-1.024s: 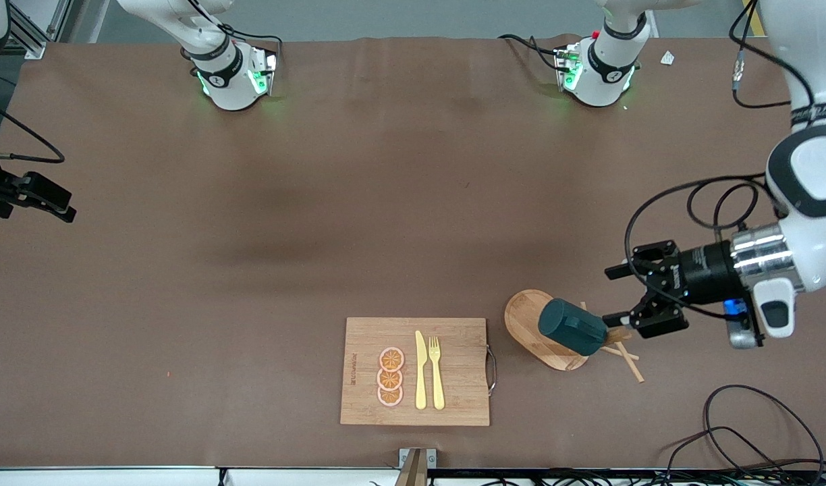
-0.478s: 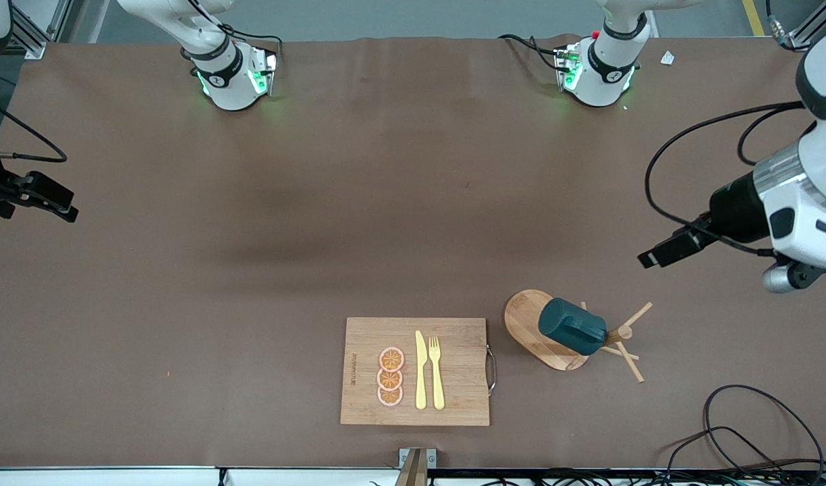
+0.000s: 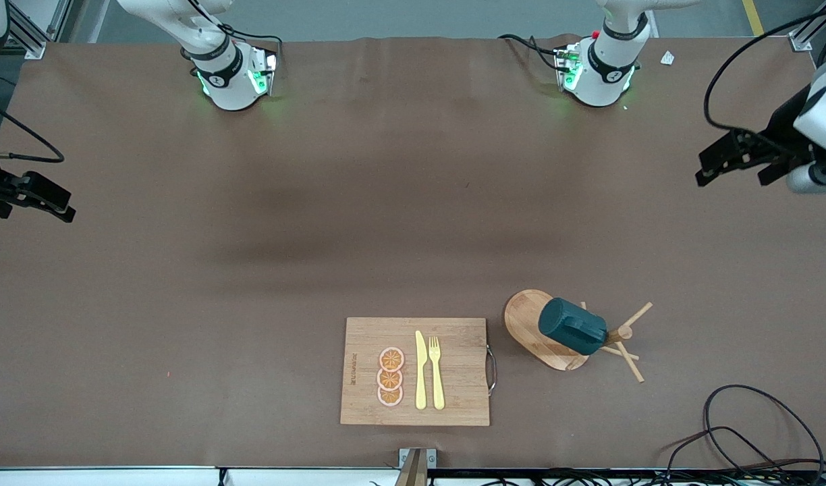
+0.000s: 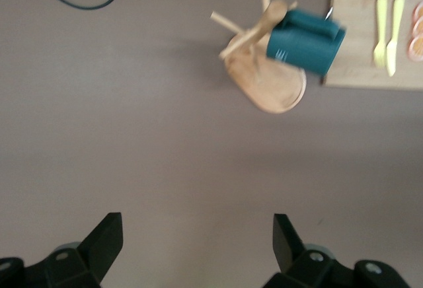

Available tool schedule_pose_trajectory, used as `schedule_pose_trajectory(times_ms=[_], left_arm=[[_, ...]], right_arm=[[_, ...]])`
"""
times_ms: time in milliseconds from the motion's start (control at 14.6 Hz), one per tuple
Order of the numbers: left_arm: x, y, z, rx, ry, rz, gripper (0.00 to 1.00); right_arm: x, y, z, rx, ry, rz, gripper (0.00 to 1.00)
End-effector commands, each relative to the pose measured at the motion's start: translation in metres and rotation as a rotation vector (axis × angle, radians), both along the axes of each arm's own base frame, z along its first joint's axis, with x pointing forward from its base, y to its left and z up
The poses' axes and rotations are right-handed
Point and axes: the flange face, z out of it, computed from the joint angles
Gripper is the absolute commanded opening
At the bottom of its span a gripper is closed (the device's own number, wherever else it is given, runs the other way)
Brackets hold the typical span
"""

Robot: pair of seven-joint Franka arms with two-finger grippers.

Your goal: Pass cup and hang on rack

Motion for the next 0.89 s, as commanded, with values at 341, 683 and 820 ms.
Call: schedule_pose_trajectory(times_ms=[341, 683, 820], left_arm=[[-0.062, 0.009, -0.004, 0.087, 0.016, -0.036, 1.0], [-0.057, 0.011, 0.005, 0.088, 0.001, -0.036, 1.0], [-0.054, 0.011, 0.007, 0.08, -0.004, -0.032, 1.0]], right_arm=[[-0.006, -0.003, 0.005, -0.014, 0.0, 0.005, 1.0], [-0.006, -0.002, 0.004, -0.014, 0.003, 0.006, 1.0], [-0.006, -0.004, 0.005, -0.014, 0.0, 0.003, 1.0]])
